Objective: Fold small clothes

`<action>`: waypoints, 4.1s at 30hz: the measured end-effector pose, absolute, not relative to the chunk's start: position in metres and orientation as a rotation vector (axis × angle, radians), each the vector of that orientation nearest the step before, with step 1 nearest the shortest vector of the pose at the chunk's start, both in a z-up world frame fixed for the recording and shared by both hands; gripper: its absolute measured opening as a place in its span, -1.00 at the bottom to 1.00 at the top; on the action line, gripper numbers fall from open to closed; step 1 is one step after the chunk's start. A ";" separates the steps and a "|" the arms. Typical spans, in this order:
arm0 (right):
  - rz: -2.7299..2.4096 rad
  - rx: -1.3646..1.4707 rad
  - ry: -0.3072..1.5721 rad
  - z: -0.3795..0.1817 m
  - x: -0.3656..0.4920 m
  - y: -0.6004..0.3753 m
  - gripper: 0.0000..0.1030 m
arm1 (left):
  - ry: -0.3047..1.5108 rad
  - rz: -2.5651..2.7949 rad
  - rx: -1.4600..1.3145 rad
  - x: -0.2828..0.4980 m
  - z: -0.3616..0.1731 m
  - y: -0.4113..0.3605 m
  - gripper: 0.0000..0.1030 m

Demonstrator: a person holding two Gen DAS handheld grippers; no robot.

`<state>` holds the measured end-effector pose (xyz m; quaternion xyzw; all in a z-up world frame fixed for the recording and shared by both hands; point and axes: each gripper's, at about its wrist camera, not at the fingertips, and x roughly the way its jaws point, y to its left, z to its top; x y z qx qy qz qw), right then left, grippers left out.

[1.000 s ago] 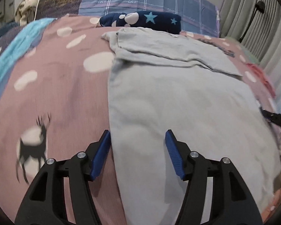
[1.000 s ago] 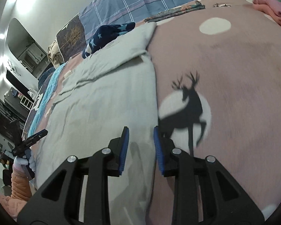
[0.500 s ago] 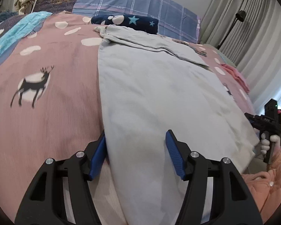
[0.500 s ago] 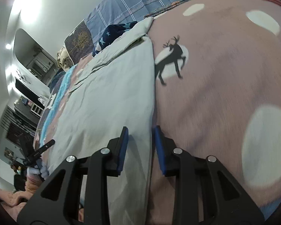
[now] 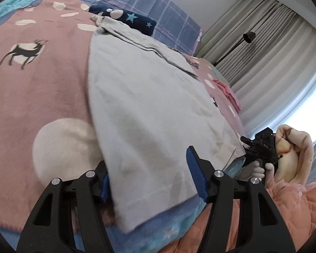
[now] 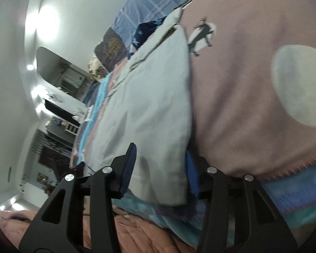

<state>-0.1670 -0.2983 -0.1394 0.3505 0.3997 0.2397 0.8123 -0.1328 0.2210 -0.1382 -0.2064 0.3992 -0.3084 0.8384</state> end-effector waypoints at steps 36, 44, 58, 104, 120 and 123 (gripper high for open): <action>0.429 0.701 0.436 -0.017 -0.209 -0.320 -0.90 | 0.451 -0.599 -0.487 -0.159 -0.012 0.228 -0.97; 0.379 0.642 0.431 -0.012 -0.165 -0.316 -0.85 | 0.473 -0.546 -0.431 -0.113 -0.001 0.220 -0.97; 0.323 0.500 0.439 0.021 -0.031 -0.297 -0.85 | 0.460 -0.492 -0.345 -0.001 0.033 0.211 -0.97; 0.098 0.577 0.806 -0.064 0.191 -0.317 -0.38 | 0.768 -0.197 -0.675 0.224 -0.076 0.261 -0.61; 0.166 0.363 0.896 -0.095 0.223 -0.301 -0.30 | 0.969 -0.253 -0.397 0.273 -0.118 0.224 -0.27; 0.151 0.342 0.870 -0.089 0.225 -0.297 -0.92 | 0.921 -0.322 -0.428 0.269 -0.105 0.220 -0.86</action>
